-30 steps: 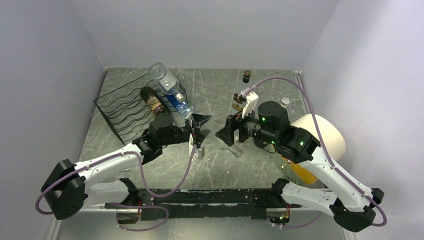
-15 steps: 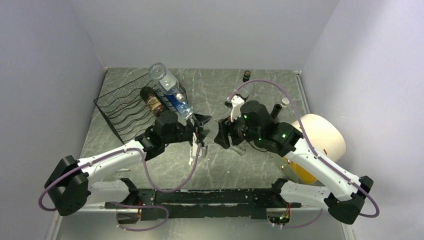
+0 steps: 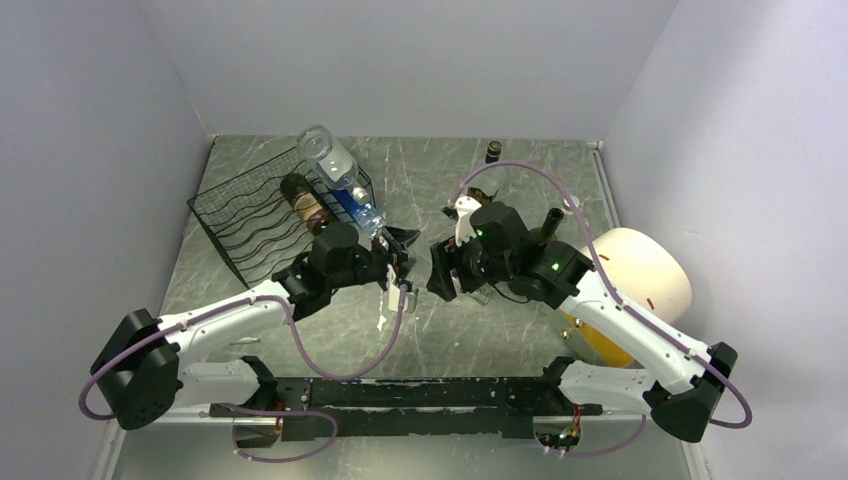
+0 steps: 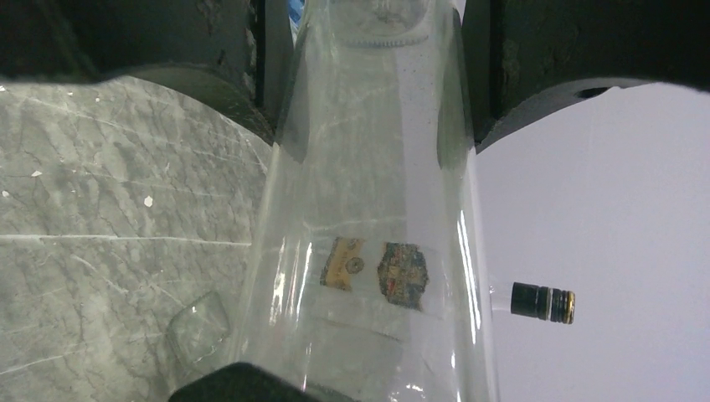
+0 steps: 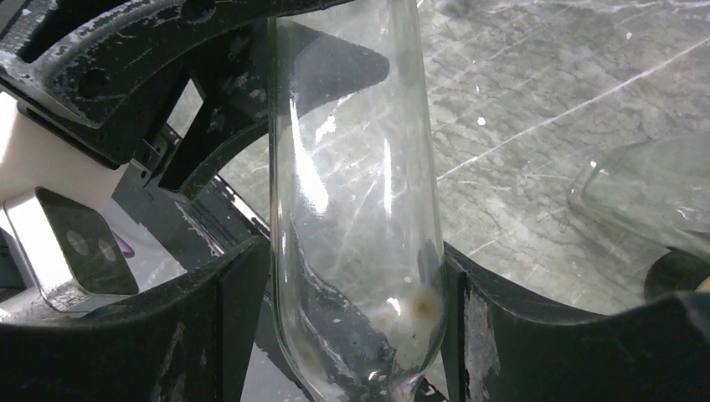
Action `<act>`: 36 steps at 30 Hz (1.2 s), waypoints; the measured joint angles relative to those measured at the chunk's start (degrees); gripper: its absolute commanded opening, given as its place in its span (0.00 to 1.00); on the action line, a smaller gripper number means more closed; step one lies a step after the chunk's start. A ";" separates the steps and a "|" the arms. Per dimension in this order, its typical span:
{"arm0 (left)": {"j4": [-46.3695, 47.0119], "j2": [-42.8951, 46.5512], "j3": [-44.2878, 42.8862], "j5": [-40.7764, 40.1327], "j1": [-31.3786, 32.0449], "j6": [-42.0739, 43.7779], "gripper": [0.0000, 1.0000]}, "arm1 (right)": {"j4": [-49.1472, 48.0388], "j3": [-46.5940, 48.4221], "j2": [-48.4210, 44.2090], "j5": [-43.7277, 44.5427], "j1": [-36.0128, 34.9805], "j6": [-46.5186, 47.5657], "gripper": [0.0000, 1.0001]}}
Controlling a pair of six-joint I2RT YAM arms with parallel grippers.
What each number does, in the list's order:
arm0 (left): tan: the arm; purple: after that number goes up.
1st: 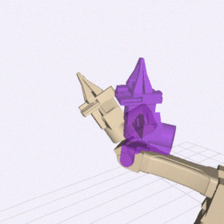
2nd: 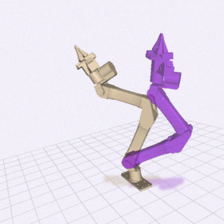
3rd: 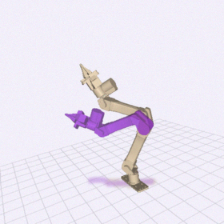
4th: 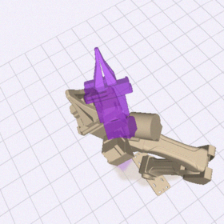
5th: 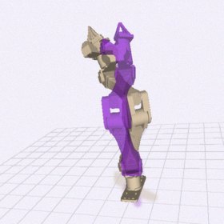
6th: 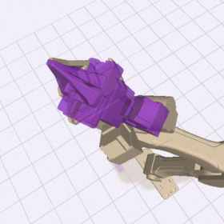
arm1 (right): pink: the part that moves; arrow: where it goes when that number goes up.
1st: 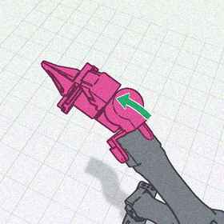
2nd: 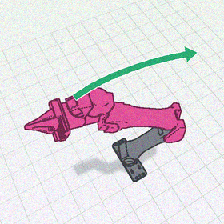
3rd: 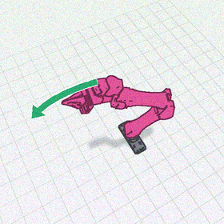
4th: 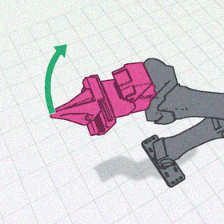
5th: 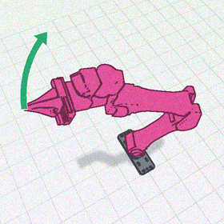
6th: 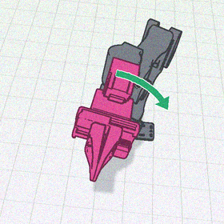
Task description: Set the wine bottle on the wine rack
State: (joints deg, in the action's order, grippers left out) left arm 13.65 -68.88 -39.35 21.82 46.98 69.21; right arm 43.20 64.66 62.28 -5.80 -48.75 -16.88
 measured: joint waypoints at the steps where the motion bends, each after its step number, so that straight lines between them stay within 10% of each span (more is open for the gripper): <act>1: 0.00 -0.04 0.00 -0.24 0.00 0.00 0.08 | -0.02 -0.09 0.00 0.04 0.00 0.00 0.67; 8: 0.79 -0.09 0.76 -1.22 0.13 -0.02 0.39 | 0.11 -0.50 -0.04 1.22 0.00 -0.28 0.03; 11: 2.36 -0.07 1.36 -1.51 0.13 -0.04 0.56 | 0.00 -0.48 -0.04 2.32 -0.15 -0.26 0.00; 13: 3.37 -0.09 1.84 -1.73 0.17 -0.13 0.99 | -0.02 -0.39 -0.04 3.10 -0.46 -0.26 0.00; 28: 23.65 6.62 8.57 -16.55 0.09 -18.71 0.99 | -4.96 -0.55 -0.66 12.68 -0.33 -2.36 0.00; 36: 21.88 15.43 5.95 -38.60 0.11 -45.81 0.99 | -9.53 -4.63 -0.63 12.46 -0.33 -2.23 0.00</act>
State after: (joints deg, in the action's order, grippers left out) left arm 35.53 -53.45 -33.41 -16.78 47.09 23.40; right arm 33.67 60.03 61.65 6.66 -49.08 -19.11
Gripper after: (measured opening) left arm 0.988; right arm 0.590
